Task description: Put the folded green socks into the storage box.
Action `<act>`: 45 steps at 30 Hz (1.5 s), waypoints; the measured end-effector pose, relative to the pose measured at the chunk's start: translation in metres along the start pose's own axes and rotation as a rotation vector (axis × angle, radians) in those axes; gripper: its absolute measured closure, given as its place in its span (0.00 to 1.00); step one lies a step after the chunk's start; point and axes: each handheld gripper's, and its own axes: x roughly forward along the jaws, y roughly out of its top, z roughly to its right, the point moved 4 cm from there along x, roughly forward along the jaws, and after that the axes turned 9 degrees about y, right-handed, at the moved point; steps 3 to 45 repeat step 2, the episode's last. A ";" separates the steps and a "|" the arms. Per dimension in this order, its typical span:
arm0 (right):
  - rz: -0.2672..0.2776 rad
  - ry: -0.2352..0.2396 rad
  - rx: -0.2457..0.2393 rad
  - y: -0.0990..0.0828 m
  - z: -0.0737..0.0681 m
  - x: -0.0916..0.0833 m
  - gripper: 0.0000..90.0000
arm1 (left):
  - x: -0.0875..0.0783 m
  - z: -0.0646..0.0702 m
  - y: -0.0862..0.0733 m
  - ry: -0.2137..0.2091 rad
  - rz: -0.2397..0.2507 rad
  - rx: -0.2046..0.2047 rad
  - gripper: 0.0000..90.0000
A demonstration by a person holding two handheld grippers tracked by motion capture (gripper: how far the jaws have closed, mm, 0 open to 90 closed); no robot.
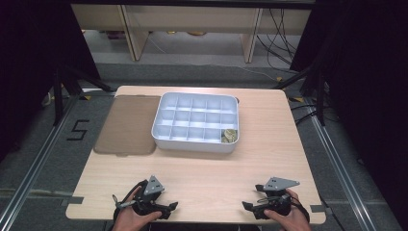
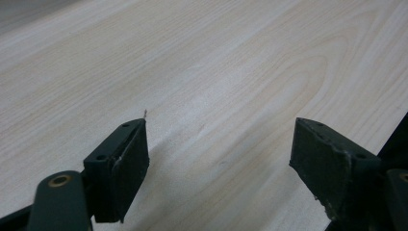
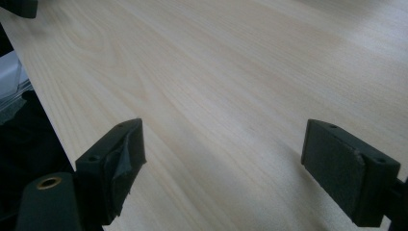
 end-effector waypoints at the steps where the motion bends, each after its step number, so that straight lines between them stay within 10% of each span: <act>1: -0.003 -0.020 0.008 0.000 0.000 -0.001 0.18 | 0.000 0.000 0.000 0.000 0.000 0.000 0.23; 45: 0.001 -0.024 -0.003 0.000 0.001 -0.001 0.18 | 0.000 0.000 0.000 -0.001 0.000 0.001 0.23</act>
